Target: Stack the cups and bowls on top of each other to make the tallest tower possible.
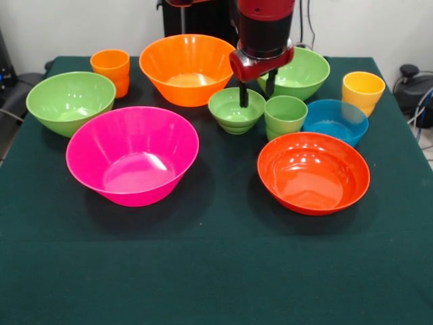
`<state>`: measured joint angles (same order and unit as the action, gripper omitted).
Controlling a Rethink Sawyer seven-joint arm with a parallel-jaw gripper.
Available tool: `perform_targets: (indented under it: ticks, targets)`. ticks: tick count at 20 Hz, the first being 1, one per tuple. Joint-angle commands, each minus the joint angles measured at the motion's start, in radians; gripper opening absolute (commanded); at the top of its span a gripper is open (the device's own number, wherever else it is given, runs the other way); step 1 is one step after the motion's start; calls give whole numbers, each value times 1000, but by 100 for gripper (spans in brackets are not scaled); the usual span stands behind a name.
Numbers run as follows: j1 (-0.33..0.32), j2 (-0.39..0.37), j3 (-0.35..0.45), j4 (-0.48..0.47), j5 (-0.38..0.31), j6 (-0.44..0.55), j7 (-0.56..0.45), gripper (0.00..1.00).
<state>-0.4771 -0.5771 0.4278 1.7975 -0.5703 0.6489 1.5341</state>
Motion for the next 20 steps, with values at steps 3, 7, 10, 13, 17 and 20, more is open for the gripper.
perform_targets:
  ticks: [3,7,10,13,17,20]
  targets:
    - [-14,44,35,-130,-94,118,-203,100]
    - [-20,73,35,-171,-103,132,-224,100]
    - [-27,86,39,-190,-106,139,-239,100]
    - [-39,80,48,-191,-105,149,-251,100]
    - [-51,64,54,-200,-117,159,-259,100]
    - [-55,52,57,-206,-128,159,-257,100]
